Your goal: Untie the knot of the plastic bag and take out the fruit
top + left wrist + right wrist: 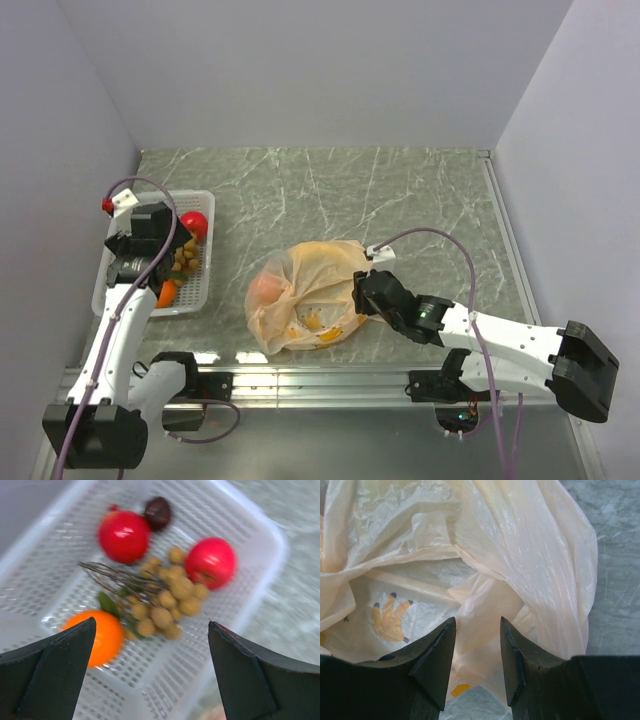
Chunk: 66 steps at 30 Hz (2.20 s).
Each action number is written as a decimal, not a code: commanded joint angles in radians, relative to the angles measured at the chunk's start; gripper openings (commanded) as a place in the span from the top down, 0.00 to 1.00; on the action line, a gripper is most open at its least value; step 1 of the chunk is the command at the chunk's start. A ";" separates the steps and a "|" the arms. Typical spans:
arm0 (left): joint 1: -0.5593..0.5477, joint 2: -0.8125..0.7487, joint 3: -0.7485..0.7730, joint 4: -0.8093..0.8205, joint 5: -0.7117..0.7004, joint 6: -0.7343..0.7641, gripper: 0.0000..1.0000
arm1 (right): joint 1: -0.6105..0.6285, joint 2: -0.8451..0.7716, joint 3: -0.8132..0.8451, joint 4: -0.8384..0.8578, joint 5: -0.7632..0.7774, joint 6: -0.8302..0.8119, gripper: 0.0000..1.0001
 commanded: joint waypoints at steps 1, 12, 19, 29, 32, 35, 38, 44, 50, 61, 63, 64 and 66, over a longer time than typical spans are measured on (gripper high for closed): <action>-0.024 -0.075 0.014 0.032 0.202 0.053 0.02 | 0.005 -0.020 0.077 -0.022 0.052 -0.051 0.52; -0.797 0.018 0.028 0.167 0.352 -0.031 0.06 | -0.052 0.095 0.198 -0.041 0.153 -0.177 0.50; -1.024 0.200 0.004 0.298 0.257 -0.045 0.07 | -0.118 0.207 0.290 -0.003 0.052 -0.396 0.32; -1.107 0.127 -0.222 0.497 0.253 -0.107 0.07 | -0.201 0.483 0.445 -0.007 -0.127 -0.519 0.65; -1.122 0.145 -0.248 0.571 0.257 -0.103 0.06 | -0.201 0.473 0.506 -0.056 -0.131 -0.504 1.00; -1.125 0.206 -0.216 0.608 0.183 -0.184 0.05 | -0.201 0.404 0.535 -0.082 -0.128 -0.459 1.00; -1.125 0.278 -0.173 0.626 0.093 -0.336 0.06 | -0.199 0.354 0.560 -0.120 -0.092 -0.375 1.00; -1.125 0.429 -0.087 0.637 -0.006 -0.519 0.07 | -0.196 0.256 0.543 -0.171 -0.072 -0.174 1.00; -1.067 0.532 0.014 0.542 -0.040 -0.542 0.03 | -0.179 0.148 0.482 -0.252 -0.062 -0.039 1.00; -1.044 0.665 0.116 0.474 0.048 -0.634 0.01 | -0.051 0.074 0.417 -0.283 0.017 0.099 1.00; -1.044 0.691 0.135 0.482 0.062 -0.631 0.01 | -0.031 0.075 0.408 -0.279 0.020 0.111 1.00; -1.044 0.700 0.143 0.480 0.065 -0.627 0.01 | -0.028 0.075 0.404 -0.273 0.020 0.115 1.00; -1.044 0.736 0.165 0.456 0.069 -0.625 0.01 | -0.024 0.072 0.385 -0.265 0.023 0.122 1.00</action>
